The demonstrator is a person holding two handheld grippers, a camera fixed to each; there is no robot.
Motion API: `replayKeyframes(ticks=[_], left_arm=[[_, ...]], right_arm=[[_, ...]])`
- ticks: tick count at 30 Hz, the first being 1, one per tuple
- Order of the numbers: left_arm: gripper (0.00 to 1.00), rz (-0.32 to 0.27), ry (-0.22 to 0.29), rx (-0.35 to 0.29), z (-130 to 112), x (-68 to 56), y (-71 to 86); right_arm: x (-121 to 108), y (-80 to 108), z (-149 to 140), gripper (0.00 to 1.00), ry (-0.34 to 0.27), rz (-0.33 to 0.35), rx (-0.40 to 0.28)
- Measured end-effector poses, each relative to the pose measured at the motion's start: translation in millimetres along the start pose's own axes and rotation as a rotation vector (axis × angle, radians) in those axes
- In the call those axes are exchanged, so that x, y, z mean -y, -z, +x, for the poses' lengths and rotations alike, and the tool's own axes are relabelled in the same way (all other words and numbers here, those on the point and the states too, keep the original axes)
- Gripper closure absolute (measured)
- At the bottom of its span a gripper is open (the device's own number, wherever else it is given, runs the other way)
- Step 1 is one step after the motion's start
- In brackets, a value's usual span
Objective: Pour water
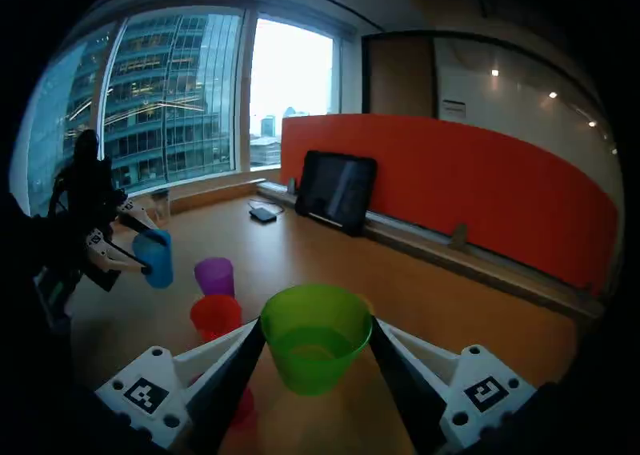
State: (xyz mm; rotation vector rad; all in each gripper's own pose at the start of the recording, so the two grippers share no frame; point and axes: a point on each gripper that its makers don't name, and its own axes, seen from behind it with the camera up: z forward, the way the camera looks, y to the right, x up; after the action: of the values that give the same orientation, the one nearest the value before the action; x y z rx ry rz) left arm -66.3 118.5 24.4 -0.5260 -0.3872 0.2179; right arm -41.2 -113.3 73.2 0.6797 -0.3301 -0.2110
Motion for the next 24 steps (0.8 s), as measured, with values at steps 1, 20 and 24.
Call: replayKeyframes(ticks=[1,20,24], left_arm=[[0.13,-0.003,0.000,0.009,-3,-1.0,-1.2],[0.13,-0.039,0.020,0.125,-44,-6.6,-20.7],[0.13,-0.043,0.020,0.140,-50,-8.3,-23.4]], right_arm=[[0,-1.2,-3,0.07,0.001,0.001,0.009],[-4,-14.1,-40,0.07,0.015,0.019,0.129],[-4,-15.3,-44,0.07,0.013,0.019,0.141]])
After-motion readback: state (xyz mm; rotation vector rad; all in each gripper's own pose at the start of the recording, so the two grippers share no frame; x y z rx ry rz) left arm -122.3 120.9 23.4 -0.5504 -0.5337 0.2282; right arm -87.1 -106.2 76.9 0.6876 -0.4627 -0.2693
